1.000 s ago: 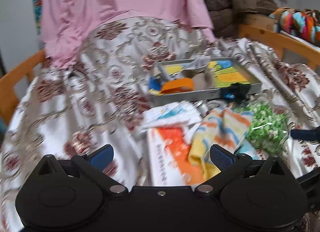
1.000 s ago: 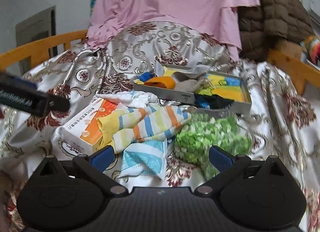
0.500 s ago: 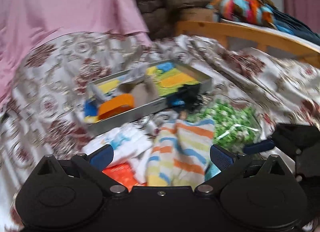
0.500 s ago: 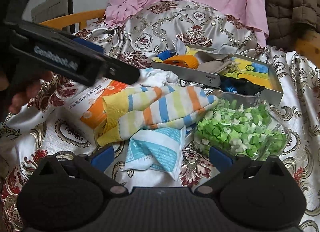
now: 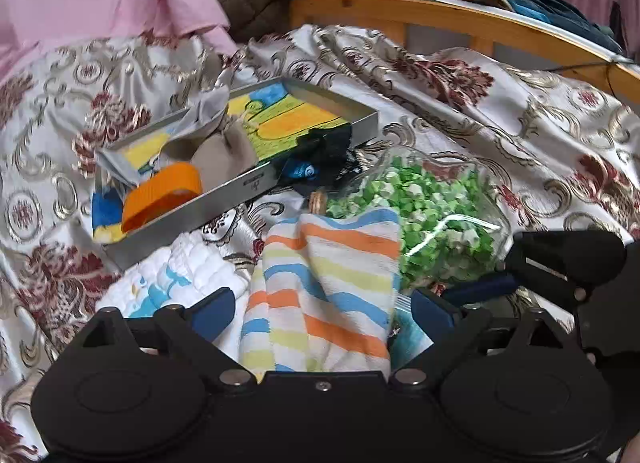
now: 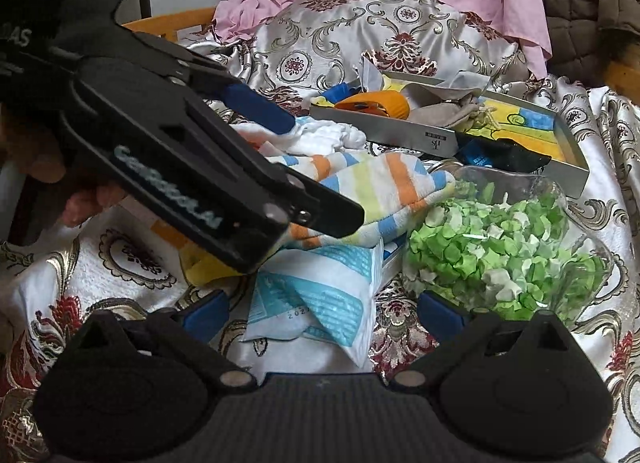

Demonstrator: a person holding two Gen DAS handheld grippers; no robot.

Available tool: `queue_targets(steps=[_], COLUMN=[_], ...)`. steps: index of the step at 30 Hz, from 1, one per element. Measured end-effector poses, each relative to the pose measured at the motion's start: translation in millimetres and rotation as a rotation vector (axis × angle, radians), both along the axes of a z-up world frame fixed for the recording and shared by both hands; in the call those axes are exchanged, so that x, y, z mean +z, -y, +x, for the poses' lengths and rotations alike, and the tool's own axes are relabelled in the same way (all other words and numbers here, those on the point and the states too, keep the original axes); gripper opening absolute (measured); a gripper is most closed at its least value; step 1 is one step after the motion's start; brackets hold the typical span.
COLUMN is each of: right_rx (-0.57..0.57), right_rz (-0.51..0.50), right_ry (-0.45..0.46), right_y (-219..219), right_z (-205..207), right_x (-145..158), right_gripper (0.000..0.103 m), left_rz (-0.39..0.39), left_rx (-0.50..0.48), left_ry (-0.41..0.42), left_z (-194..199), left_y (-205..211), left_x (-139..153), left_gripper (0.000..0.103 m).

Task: Organize soft objects
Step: 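Grasp the striped towel with the left tool while the right grasps the blue-printed cloth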

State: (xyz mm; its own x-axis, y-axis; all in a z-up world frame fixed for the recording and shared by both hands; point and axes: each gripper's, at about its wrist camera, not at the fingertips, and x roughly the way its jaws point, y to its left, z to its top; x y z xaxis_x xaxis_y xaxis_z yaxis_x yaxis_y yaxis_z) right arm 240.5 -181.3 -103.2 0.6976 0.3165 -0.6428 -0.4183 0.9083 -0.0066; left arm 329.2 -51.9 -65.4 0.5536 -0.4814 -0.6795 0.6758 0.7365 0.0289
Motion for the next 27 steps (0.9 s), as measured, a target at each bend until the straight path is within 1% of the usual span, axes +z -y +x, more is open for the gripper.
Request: queue_targets(steps=[2,4,6,8,9,10,12,16,18,19,20,24,27], right_rx=[-0.002,-0.007,-0.004,-0.001,0.003,0.006,0.011,0.010,0.009,0.008,0.009,-0.004,-0.010], right_rz=[0.003,0.004,0.014,0.018,0.020,0.023,0.029,0.036,0.042,0.044,0.045,0.050,0.053], right_ry=[-0.005,-0.010,-0.014,-0.013,-0.013,-0.016,-0.022,-0.032,-0.031,-0.028,-0.025,-0.015,-0.009], right_y=[0,1,2,2,2,2,1,0,0,0,0,1,3], right_z=[2,4,5,5,5,5,6,9,10,9,9,7,7], right_x=[-1,-2,-2,-3,-3,-3,-4,-6,-6,-6,-5,-3,0], right_gripper=[0.092,0.086,0.085,0.081,0.080,0.079,0.077,0.073,0.071,0.065,0.064,0.062,0.061], left_rz=[-0.024,-0.041,-0.048,-0.042,-0.035,-0.029,-0.013,0.001,0.005,0.007,0.006,-0.010,-0.052], left_rx=[0.017,0.036,0.058,0.089,0.107,0.116,0.118,0.106,0.107,0.107,0.107,0.111,0.131], left_ry=[-0.032,-0.056,-0.077,-0.110,-0.126,-0.144,-0.162,-0.154,-0.148,-0.151,-0.155,-0.158,-0.167], left_z=[7,12,18,25,27,29,30,27,26,26,26,25,26], left_y=[-3,-5,-7,-8,-8,-8,-7,-3,-3,-3,-4,-6,-12], left_x=[-1,-2,-3,-7,-9,-11,-14,-13,-13,-13,-13,-11,-6], left_gripper=[0.089,0.084,0.079,0.067,0.056,0.049,0.044,0.029,0.024,0.021,0.020,0.014,0.013])
